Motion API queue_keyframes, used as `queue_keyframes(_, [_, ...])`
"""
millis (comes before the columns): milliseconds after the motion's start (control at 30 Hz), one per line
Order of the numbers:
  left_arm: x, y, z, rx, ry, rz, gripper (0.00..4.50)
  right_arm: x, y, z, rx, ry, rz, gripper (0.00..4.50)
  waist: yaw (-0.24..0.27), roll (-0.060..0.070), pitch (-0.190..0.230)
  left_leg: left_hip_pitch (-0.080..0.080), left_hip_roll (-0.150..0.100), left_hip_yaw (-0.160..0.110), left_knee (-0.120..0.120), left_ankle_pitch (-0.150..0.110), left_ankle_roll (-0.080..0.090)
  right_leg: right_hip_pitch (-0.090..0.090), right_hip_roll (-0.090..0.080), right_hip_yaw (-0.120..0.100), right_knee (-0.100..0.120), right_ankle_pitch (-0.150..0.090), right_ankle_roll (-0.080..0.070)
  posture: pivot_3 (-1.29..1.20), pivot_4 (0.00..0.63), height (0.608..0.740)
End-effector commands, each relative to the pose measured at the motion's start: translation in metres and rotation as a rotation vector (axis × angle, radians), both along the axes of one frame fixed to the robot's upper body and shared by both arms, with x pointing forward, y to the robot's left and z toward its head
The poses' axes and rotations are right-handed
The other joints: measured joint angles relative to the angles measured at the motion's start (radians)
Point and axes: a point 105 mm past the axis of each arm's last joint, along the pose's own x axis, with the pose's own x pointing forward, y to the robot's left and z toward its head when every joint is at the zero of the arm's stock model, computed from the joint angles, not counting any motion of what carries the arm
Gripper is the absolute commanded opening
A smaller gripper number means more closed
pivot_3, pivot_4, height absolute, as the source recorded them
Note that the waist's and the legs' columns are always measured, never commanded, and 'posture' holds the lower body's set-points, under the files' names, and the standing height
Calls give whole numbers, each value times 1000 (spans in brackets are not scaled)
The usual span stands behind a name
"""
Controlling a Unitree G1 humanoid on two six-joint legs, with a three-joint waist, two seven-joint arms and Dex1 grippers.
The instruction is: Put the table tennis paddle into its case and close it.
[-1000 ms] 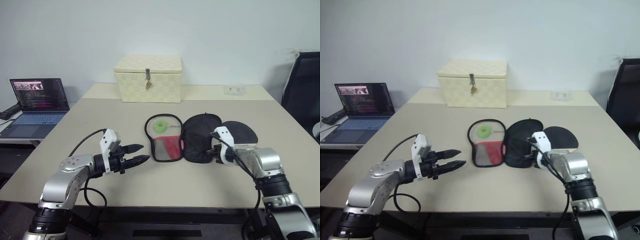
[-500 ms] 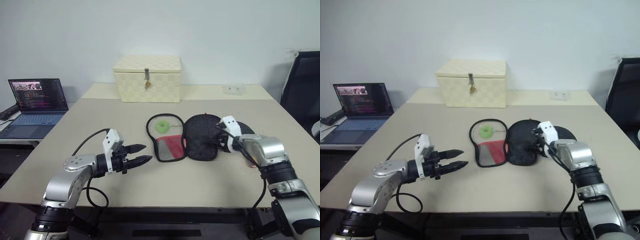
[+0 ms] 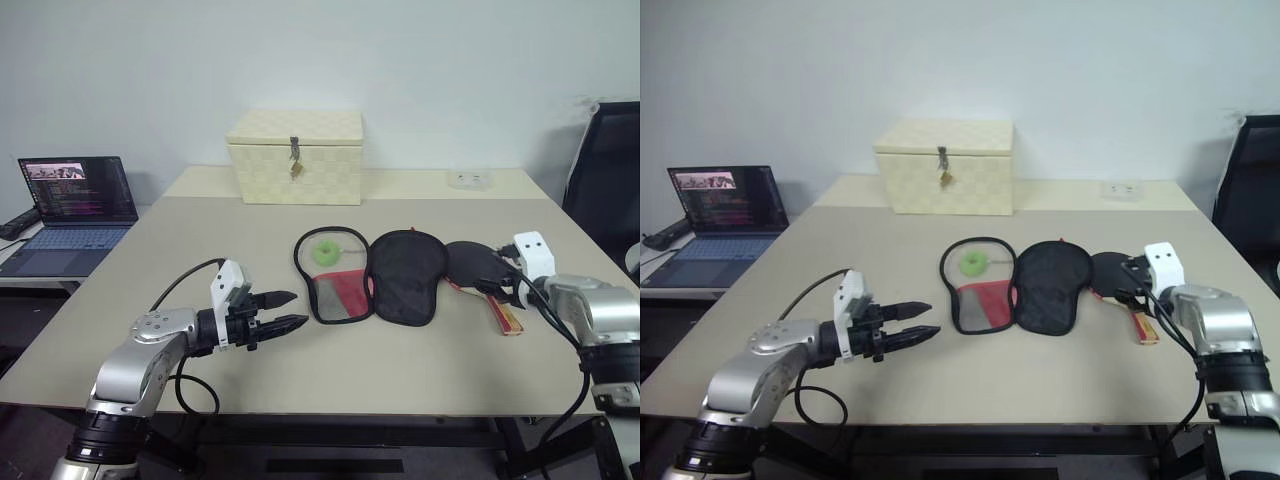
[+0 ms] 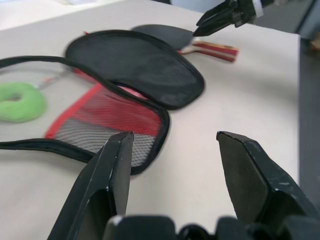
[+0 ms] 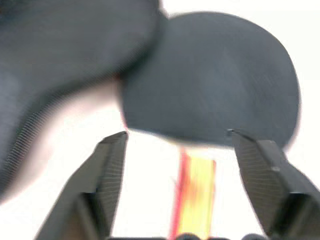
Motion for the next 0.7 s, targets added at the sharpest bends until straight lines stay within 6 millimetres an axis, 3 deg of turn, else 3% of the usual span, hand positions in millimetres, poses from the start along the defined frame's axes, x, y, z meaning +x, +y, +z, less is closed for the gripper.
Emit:
queue_keyframes(33, [-5,-7,23,-17,-43,-89,2887,-4,-3,11,8,-52,-62,4463,-2,0,0,0,0,0,0,0,0,0,0,0,0,0,0,0,150,740])
queue_keyframes(300, [0,-14,45,25,-106,-171,2887,-1,-2,-11,57,-4,-110,4463,-3,0,0,0,0,3,0,0,0,0,1,0,0,0,0,0,150,740])
queue_keyframes(600, [2,-16,45,27,-118,-172,2887,12,-2,-30,63,23,-152,4463,-4,0,0,1,0,4,0,0,0,0,1,0,0,0,0,0,150,740])
queue_keyframes(700, [1,-13,43,25,-114,-161,2887,16,-6,-32,66,12,-199,3879,-5,0,0,1,0,4,1,0,0,1,1,1,0,0,0,0,150,740])
